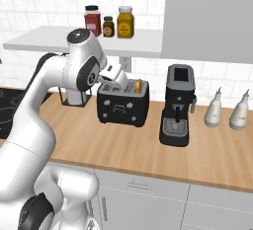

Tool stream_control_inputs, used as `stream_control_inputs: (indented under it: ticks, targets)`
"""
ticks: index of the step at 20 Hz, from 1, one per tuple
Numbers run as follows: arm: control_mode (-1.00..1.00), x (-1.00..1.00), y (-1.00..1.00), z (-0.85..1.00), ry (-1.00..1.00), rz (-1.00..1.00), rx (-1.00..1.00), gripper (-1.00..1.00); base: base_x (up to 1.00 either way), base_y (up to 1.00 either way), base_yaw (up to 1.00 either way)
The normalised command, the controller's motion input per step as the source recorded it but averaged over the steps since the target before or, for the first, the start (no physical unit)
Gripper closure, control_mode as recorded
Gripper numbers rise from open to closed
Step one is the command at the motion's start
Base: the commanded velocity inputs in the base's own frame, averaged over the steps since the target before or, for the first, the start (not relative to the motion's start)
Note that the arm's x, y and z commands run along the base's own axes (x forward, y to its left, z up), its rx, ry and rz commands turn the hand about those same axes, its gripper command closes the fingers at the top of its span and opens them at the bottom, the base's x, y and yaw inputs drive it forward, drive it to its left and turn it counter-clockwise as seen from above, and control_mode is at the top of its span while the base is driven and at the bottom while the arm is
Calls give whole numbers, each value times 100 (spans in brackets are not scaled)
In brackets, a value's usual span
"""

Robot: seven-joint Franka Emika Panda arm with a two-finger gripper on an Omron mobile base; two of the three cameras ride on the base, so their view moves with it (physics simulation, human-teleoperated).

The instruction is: Start the toaster. Once the lever pops up, take the bread to the plate on the dining counter.

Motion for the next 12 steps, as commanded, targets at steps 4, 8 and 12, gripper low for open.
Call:
stream_control_inputs:
  ticks: [4, 8, 12]
  targets:
    - [-100, 24, -10, -12, -10, 0, -4, -100, 0, 0, 0]
    - [-100, 36, -11, -20, -3, 0, -5, -100, 0, 0, 0]
    - [-100, 40, 0, -33, 0, 0, -7, -100, 0, 0, 0]
